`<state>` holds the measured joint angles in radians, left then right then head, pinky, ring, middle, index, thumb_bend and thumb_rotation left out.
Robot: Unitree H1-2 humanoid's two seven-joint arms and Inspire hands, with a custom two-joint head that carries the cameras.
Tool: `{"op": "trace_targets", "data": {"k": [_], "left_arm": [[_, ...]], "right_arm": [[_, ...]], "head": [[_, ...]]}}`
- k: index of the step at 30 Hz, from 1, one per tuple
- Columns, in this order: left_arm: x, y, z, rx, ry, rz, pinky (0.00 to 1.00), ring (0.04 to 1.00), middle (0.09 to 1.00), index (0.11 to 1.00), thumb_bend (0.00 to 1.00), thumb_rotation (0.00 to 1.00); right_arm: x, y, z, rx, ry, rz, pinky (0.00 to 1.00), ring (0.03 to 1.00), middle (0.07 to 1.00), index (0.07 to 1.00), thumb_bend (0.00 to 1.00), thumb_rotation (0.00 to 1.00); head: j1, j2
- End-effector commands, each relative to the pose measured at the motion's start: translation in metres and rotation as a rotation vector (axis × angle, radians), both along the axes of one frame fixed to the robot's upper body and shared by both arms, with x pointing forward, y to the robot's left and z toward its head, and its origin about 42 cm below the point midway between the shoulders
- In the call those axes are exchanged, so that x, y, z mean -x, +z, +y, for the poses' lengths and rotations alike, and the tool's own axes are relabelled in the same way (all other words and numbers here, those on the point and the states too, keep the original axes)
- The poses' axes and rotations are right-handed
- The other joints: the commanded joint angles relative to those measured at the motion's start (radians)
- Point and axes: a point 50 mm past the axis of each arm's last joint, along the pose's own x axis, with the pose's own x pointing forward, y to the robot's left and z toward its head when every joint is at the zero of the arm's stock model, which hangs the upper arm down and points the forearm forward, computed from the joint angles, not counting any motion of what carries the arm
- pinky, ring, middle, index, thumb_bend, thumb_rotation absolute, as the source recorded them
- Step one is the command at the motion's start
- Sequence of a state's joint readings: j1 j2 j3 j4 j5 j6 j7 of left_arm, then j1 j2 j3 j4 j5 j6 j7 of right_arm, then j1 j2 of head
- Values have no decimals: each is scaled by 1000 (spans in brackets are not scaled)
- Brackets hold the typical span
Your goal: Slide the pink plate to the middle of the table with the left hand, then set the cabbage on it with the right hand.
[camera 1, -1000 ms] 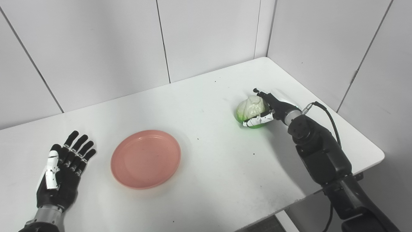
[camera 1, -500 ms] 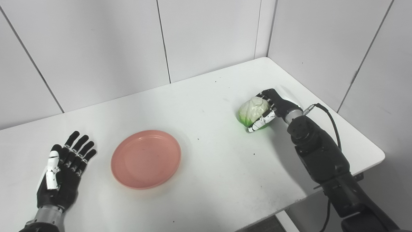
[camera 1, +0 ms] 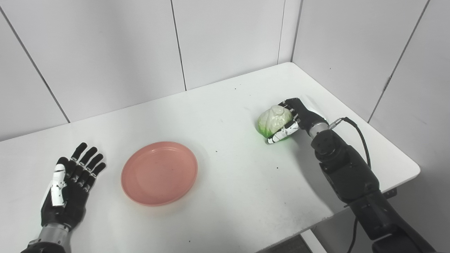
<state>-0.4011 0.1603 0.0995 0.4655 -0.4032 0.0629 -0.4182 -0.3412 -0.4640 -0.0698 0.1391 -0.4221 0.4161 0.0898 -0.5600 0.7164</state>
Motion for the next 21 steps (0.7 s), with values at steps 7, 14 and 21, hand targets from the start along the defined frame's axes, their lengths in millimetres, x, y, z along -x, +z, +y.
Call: {"op": "trace_targets", "data": {"k": [7,14,21], "left_arm": [[15,-25,-9,-16,-14,118,902,900,915,906,493,1000],[19,-23,-23,-43,-7,116,899,897,911,904,496,1000],[26,-19,-48,-68,15,120,889,888,901,894,482,1000]], "right_arm": [[2,31,4,-23,42,-95,416,443,467,513,527,0],[8,66,27,-16,128,-184,400,444,474,500,529,0],[4,95,62,-34,271,-251,373,435,461,520,524,0]], "head": [[26,-2],[86,-5],[187,-9]]}}
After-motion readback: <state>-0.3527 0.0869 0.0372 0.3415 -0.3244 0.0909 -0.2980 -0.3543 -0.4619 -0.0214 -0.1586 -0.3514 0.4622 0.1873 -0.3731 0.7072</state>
